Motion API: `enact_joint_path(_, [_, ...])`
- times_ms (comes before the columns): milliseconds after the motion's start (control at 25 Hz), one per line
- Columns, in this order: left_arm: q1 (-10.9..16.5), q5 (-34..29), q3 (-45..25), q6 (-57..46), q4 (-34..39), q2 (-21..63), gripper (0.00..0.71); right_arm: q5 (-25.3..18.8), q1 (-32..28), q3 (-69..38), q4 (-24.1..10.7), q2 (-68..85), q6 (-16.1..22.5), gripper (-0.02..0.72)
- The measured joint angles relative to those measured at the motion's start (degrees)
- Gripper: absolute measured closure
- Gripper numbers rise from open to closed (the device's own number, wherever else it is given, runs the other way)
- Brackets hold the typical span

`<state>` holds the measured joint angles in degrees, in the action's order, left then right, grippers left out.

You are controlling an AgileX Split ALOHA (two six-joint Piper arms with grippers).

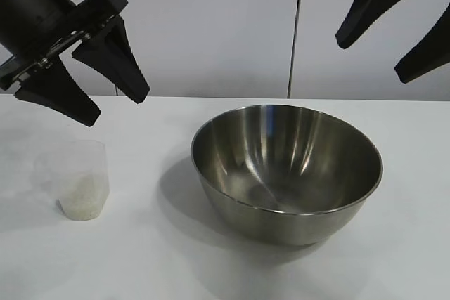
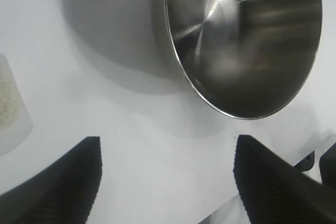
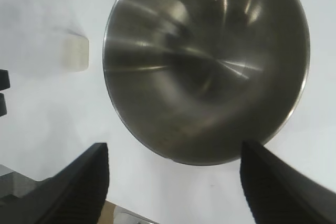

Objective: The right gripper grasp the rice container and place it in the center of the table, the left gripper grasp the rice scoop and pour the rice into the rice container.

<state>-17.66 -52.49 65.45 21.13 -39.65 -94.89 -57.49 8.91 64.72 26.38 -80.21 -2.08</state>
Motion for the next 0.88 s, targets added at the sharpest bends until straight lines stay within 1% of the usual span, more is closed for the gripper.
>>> enact_joint_path(200, [0.0, 0.0, 0.0, 0.0, 0.0, 0.0, 0.197, -1.8, 0.0, 0.0, 0.0, 0.0, -1.6, 0.216])
enact_joint_path(280, [0.0, 0.0, 0.0, 0.0, 0.0, 0.0, 0.197, -3.4, 0.0, 0.0, -0.9, 0.0, -2.8, 0.216])
enact_joint_path(360, [0.0, 0.0, 0.0, 0.0, 0.0, 0.0, 0.197, -5.7, 0.0, 0.0, -4.2, 0.0, -3.3, 0.216])
enact_joint_path(400, [0.0, 0.0, 0.0, 0.0, 0.0, 0.0, 0.197, -6.6, 0.0, 0.0, -6.9, 0.0, -3.2, 0.216])
enact_joint_path(440, [0.0, 0.0, 0.0, 0.0, 0.0, 0.0, 0.197, -7.1, 0.0, 0.0, -10.0, 0.0, -2.6, 0.216])
enact_joint_path(560, [0.0, 0.0, 0.0, 0.0, 0.0, 0.0, 0.197, -7.5, 0.0, 0.0, -17.7, -0.5, 0.3, 0.216])
enact_joint_path(600, [0.0, 0.0, 0.0, 0.0, 0.0, 0.0, 0.197, -7.4, 0.0, 0.0, -19.3, -1.0, 0.8, 0.216])
enact_joint_path(680, [0.0, 0.0, 0.0, 0.0, 0.0, 0.0, 0.197, -6.6, 0.0, 0.0, -20.5, -3.5, 1.4, 0.216])
enact_joint_path(880, [0.0, 0.2, 0.0, 0.0, 0.0, 0.0, 0.197, 0.6, 0.0, 0.0, -20.9, -11.0, 1.6, 0.216])
